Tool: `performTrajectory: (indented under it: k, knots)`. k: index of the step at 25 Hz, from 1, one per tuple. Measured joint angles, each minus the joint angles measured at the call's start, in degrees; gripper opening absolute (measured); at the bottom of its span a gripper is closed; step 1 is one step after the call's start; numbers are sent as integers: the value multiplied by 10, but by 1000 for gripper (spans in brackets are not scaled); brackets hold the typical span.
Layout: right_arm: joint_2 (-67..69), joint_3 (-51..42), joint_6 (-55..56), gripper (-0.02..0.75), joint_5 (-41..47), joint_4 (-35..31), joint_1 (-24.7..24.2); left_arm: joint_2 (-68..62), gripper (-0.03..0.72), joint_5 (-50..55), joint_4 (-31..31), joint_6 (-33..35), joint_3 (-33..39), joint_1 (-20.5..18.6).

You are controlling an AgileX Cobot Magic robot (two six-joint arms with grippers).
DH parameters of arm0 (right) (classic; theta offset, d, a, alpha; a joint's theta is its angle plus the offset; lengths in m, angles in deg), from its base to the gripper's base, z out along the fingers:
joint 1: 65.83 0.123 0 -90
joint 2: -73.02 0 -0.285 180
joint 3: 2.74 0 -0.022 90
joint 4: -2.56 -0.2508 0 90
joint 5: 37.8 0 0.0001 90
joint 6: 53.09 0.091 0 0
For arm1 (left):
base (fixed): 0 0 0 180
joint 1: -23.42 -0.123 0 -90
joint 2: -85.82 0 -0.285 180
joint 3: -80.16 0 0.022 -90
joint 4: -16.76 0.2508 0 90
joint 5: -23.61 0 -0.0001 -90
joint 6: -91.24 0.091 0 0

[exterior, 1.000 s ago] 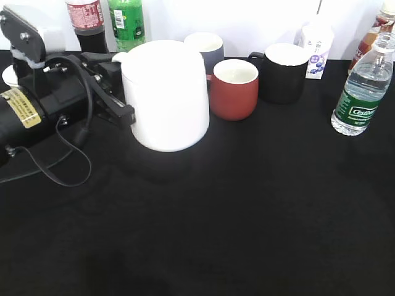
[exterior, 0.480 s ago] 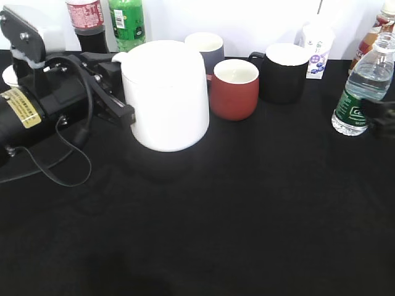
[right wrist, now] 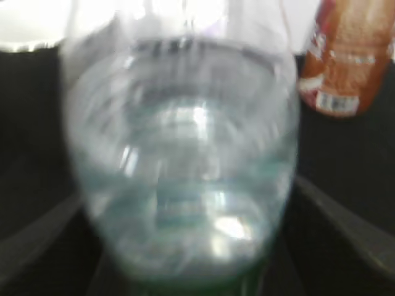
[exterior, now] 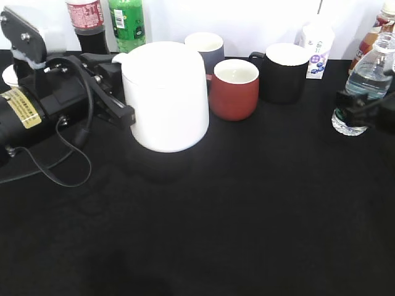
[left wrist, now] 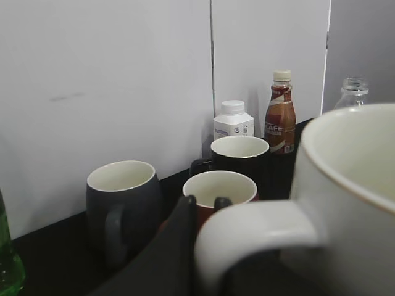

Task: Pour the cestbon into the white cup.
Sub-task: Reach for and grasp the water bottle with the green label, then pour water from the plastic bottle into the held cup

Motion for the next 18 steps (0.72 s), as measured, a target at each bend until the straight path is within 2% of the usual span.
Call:
performTrajectory:
  k: [2, 5, 8, 14, 18]
  knots:
    - [28, 14, 0, 653, -27, 0, 0, 0, 50, 0, 0, 0, 0, 0]
    - [50, 16, 0, 566, -83, 1, 0, 0, 50, 0, 0, 0, 0, 0]
    - [56, 17, -1, 489, -96, 1, 0, 0, 50, 0, 0, 0, 0, 0]
    - [58, 17, -2, 489, -99, -5, 0, 0, 50, 19, 2, 0, 0, 0]
    - [59, 17, -1, 489, -126, 10, 0, 0, 50, 22, 59, 0, 0, 0]
